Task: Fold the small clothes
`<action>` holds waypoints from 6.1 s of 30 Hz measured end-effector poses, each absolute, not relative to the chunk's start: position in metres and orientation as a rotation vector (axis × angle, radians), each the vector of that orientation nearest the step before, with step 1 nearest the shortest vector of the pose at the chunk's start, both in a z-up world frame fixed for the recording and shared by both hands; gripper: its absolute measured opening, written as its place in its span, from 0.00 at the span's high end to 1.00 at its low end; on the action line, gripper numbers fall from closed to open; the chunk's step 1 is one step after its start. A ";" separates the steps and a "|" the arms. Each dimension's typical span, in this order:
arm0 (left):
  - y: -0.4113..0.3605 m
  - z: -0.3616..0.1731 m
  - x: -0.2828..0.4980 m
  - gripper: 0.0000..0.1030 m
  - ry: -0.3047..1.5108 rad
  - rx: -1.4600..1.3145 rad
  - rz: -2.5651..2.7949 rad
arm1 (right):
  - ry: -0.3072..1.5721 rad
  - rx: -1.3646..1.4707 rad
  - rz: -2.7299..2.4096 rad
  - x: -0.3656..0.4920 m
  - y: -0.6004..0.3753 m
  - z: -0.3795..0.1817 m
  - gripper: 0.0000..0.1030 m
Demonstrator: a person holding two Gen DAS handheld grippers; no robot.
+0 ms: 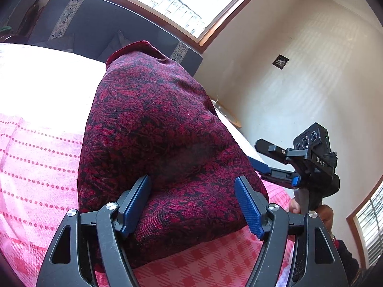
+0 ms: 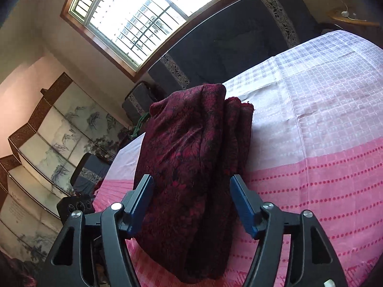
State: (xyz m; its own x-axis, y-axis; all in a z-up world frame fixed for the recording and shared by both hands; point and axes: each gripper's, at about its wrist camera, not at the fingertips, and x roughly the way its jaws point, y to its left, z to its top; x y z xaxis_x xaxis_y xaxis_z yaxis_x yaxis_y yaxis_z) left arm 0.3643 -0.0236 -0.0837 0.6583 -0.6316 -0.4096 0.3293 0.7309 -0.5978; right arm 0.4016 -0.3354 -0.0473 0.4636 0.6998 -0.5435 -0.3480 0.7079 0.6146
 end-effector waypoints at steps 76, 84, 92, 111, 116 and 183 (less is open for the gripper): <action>-0.045 -0.078 0.369 0.26 0.682 -0.380 -0.498 | 0.992 0.370 0.524 0.409 -0.329 -0.103 0.38; -0.058 -0.076 0.367 0.26 0.685 -0.337 -0.472 | 0.988 0.398 0.530 0.415 -0.327 -0.103 0.38; -0.067 -0.074 0.364 0.25 0.688 -0.306 -0.455 | 1.001 0.388 0.566 0.414 -0.316 -0.103 0.53; -0.046 -0.076 0.363 0.22 0.683 -0.422 -0.533 | 0.867 0.398 0.494 0.409 -0.345 -0.068 0.52; -0.042 -0.076 0.365 0.22 0.680 -0.438 -0.540 | 0.858 0.321 0.464 0.463 -0.326 -0.027 0.51; 0.070 -0.073 0.606 0.28 1.013 -1.004 -0.454 | 0.862 0.314 0.414 0.501 -0.315 -0.090 0.90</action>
State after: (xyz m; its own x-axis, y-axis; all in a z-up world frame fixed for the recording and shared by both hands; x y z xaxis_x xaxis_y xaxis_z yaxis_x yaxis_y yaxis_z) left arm 0.6059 0.0697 -0.0732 0.4904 -0.7230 -0.4866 -0.1181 0.4980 -0.8591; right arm 0.5010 -0.3152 -0.0905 0.5802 0.4715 -0.6642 -0.2232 0.8762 0.4271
